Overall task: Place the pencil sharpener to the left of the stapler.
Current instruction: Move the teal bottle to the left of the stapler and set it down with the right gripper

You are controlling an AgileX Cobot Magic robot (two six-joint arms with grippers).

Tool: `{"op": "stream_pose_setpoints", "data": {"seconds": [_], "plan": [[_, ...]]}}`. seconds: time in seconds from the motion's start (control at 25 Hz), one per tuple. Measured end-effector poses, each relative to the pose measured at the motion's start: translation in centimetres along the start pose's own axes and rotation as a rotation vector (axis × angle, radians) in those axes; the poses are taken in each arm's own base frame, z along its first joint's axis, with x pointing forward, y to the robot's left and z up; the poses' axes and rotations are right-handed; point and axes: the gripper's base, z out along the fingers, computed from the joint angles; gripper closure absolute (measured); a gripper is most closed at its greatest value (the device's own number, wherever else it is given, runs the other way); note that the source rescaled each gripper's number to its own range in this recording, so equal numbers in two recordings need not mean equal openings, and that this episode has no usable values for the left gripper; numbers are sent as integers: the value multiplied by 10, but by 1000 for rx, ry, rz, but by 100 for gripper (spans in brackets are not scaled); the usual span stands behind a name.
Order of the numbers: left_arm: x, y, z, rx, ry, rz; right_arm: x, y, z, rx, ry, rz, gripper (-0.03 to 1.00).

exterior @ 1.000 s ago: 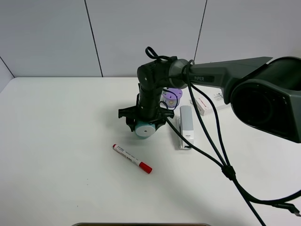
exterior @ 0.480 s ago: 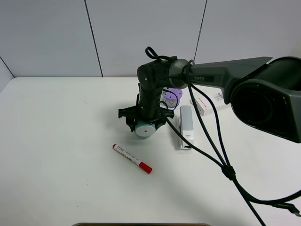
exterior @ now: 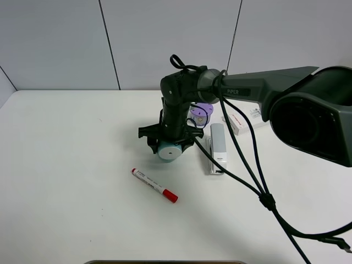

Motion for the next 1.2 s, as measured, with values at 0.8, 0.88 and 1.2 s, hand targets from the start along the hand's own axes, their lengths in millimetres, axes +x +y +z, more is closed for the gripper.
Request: {"op": "stream_pose_setpoints", "data": {"seconds": [0.8, 0.88, 1.2], "plan": [[0, 0, 0, 0, 0, 0, -2, 1, -8, 5, -28, -27, -3], [0, 0, 0, 0, 0, 0, -2, 2, -14, -1, -39, -31, -3], [0, 0, 0, 0, 0, 0, 0, 8, -65, -1, -98, -73, -3]]}}
